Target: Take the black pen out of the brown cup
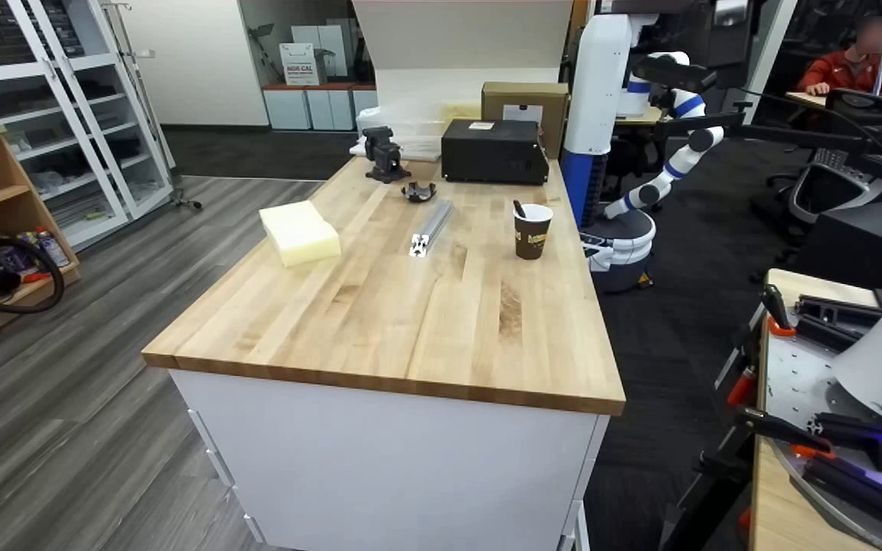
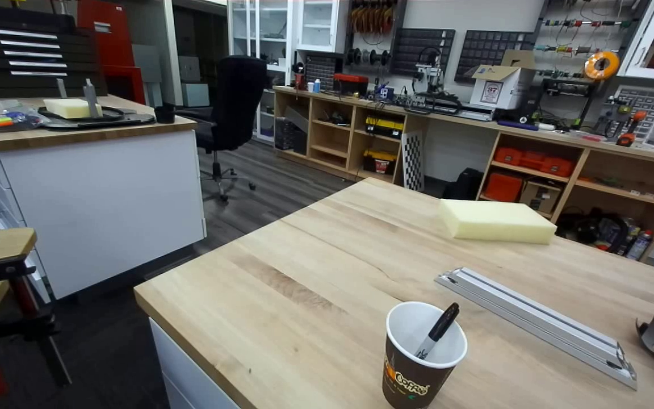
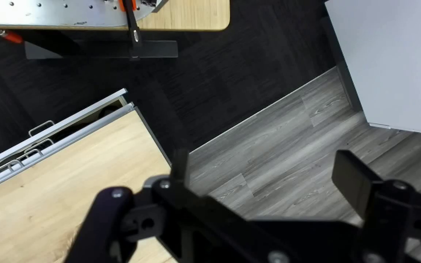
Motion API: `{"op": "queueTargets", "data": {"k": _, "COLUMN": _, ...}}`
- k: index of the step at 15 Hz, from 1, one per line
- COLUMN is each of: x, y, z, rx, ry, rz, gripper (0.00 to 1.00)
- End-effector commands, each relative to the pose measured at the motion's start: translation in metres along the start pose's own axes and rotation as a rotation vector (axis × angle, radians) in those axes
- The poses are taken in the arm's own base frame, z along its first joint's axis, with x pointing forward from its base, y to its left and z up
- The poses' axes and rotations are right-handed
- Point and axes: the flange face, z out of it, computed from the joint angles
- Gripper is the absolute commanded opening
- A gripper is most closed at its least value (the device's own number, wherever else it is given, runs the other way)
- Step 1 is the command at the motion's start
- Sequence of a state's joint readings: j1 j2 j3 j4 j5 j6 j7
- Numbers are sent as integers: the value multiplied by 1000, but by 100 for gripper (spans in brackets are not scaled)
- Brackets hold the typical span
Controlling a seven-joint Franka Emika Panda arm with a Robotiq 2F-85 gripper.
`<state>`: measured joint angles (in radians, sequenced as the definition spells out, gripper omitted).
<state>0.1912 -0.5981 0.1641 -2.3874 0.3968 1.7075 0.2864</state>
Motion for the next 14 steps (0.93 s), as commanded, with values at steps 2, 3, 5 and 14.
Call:
{"op": "queueTargets", "data": {"k": 2, "x": 10, "y": 20, "z": -8, "rx": 0, "ry": -5, "rz": 1, "gripper": 100}}
{"op": "queueTargets", "data": {"k": 3, "x": 15, "y": 29, "z": -11, "rx": -6, "ry": -2, "rz": -8, "gripper": 100}}
{"op": "queueTargets", "data": {"k": 5, "x": 26, "y": 47, "z": -14, "rx": -29, "ry": 11, "rz": -42, "gripper": 100}}
{"op": "queueTargets", "data": {"k": 14, "x": 89, "y": 99, "z": 33, "rx": -143, "ry": 0, "rz": -218, "gripper": 100}}
